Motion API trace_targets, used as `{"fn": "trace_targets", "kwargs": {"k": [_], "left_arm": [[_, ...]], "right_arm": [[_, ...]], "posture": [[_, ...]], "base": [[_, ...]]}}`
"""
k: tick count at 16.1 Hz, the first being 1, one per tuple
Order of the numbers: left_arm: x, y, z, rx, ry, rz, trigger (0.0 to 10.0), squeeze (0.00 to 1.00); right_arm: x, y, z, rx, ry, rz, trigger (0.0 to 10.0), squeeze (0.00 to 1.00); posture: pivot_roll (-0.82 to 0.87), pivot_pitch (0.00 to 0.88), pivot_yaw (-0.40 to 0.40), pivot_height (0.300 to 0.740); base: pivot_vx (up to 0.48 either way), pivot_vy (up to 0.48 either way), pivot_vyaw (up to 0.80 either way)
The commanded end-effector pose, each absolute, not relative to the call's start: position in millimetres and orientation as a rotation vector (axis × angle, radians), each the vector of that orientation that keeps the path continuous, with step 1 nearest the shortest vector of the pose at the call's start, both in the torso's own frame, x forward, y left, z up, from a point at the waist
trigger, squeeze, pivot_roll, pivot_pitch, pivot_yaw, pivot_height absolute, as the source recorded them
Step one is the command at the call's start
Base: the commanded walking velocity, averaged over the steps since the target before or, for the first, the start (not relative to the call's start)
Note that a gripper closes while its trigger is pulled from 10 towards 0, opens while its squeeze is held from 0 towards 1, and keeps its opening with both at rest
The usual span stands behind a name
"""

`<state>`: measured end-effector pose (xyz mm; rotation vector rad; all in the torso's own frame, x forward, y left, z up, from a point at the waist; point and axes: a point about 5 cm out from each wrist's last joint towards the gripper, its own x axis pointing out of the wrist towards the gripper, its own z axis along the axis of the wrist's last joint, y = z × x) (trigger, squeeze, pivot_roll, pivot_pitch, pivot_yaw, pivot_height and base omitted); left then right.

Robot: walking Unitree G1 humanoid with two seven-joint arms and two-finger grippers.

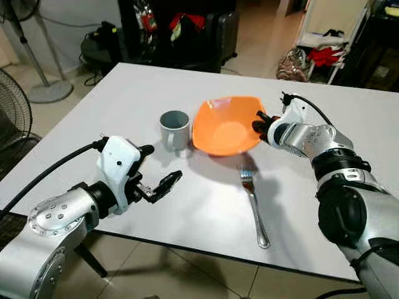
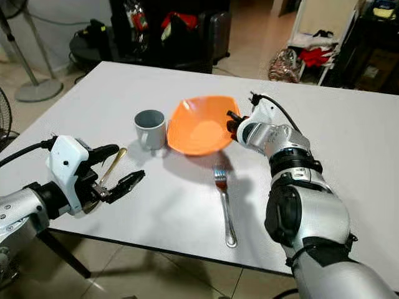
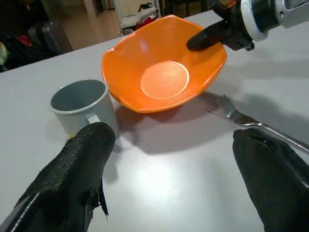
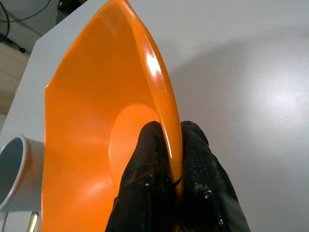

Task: Setting the table

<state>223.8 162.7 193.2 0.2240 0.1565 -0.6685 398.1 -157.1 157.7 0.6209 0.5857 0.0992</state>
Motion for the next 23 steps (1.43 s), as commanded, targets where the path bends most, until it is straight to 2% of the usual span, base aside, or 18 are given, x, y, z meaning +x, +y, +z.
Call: {"fn": "trace_targets", "kwargs": {"k": [1, 4, 12, 13, 14, 15, 17, 18, 19, 23], "left_arm": [[222, 162, 196, 0.232, 0.154, -0.682, 10.0, 0.00], [220, 161, 197, 0.229, 0.166, -0.697, 10.0, 0.00], [222, 160, 198, 0.231, 0.178, -0.718, 10.0, 0.00], [223, 160, 198, 0.232, 0.179, -0.719, 10.0, 0.00], [223, 161, 199, 0.233, 0.179, -0.721, 10.0, 0.00], [223, 161, 199, 0.239, 0.180, -0.725, 10.0, 0.00], [224, 161, 199, 0.241, 0.180, -0.726, 10.0, 0.00], [224, 161, 199, 0.243, 0.181, -0.728, 10.0, 0.00], [224, 161, 199, 0.244, 0.181, -0.730, 10.0, 0.00], [224, 161, 199, 0.244, 0.183, -0.738, 10.0, 0.00]], "right_arm": [[403, -156, 171, 0.651, 0.532, 0.124, 10.0, 0.00], [402, -151, 166, 0.723, 0.543, 0.132, 10.0, 0.00], [395, -153, 148, 0.766, 0.594, 0.126, 10.0, 0.00], [395, -153, 147, 0.765, 0.597, 0.125, 10.0, 0.03], [394, -153, 145, 0.762, 0.599, 0.124, 10.0, 0.29], [393, -153, 142, 0.763, 0.602, 0.124, 10.0, 0.72], [392, -153, 140, 0.764, 0.604, 0.123, 10.0, 0.72], [390, -155, 136, 0.772, 0.611, 0.117, 10.0, 0.96], [390, -156, 135, 0.777, 0.614, 0.115, 10.0, 0.99], [386, -162, 129, 0.799, 0.632, 0.112, 10.0, 1.00]], "posture": [[0.03, 0.049, 0.004, 0.740], [0.03, 0.056, 0.004, 0.740], [0.03, 0.054, 0.020, 0.740], [0.03, 0.054, 0.020, 0.740], [0.03, 0.051, 0.023, 0.740], [0.04, 0.045, 0.025, 0.740], [0.04, 0.045, 0.025, 0.740], [0.04, 0.038, 0.028, 0.740], [0.04, 0.037, 0.028, 0.740], [0.03, 0.019, 0.034, 0.740]], "base": [[0.000, 0.000, 0.00], [0.000, 0.000, 0.00], [0.000, 0.000, 0.00], [0.000, 0.000, 0.00], [0.000, 0.000, 0.00], [0.000, 0.000, 0.00], [0.000, 0.000, 0.00], [0.000, 0.000, 0.00], [0.000, 0.000, 0.00], [0.000, 0.000, 0.00]]}}
